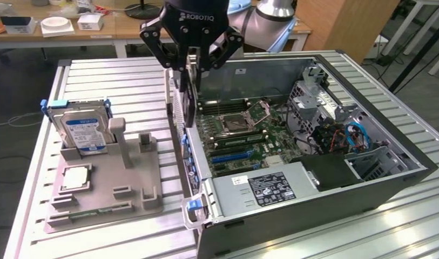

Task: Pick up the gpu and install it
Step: 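Pick up the gpu and move the gpu toward the slot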

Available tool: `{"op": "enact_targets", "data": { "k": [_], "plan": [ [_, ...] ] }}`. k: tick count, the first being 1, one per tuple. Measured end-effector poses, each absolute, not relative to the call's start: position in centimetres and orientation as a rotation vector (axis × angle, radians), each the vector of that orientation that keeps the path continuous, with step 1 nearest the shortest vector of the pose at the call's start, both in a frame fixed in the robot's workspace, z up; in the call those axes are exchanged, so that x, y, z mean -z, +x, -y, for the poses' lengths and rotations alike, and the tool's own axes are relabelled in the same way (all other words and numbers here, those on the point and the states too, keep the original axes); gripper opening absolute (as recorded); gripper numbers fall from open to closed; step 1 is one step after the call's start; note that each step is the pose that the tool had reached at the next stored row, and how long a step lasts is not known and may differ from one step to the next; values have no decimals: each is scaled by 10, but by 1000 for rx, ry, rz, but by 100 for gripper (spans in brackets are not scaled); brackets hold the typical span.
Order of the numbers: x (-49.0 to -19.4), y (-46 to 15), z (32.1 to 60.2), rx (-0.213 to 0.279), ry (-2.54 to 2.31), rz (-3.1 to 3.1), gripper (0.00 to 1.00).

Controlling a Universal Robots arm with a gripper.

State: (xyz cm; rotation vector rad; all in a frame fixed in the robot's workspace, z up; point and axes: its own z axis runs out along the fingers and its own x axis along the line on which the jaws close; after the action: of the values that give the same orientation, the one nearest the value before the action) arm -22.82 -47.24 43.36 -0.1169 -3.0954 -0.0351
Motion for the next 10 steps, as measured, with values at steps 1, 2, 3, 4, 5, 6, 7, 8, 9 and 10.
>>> {"op": "enact_targets", "data": {
  "k": [1,2,3,4,5,6,7,8,9,10],
  "plan": [
    [-434,-227,472,35,-117,3095,26],
    [-434,-226,472,35,-117,3095,26],
    [-433,-224,472,35,-117,3095,26],
    [-433,-223,472,35,-117,3095,26],
    [-433,-221,472,35,-117,3094,26],
    [-433,-220,472,35,-117,3094,26],
    [-433,-219,472,35,-117,3094,26],
    [-433,-217,472,35,-117,3094,26],
    [-433,-216,472,35,-117,3093,26],
    [-433,-214,472,35,-117,3093,26]
  ]
}}
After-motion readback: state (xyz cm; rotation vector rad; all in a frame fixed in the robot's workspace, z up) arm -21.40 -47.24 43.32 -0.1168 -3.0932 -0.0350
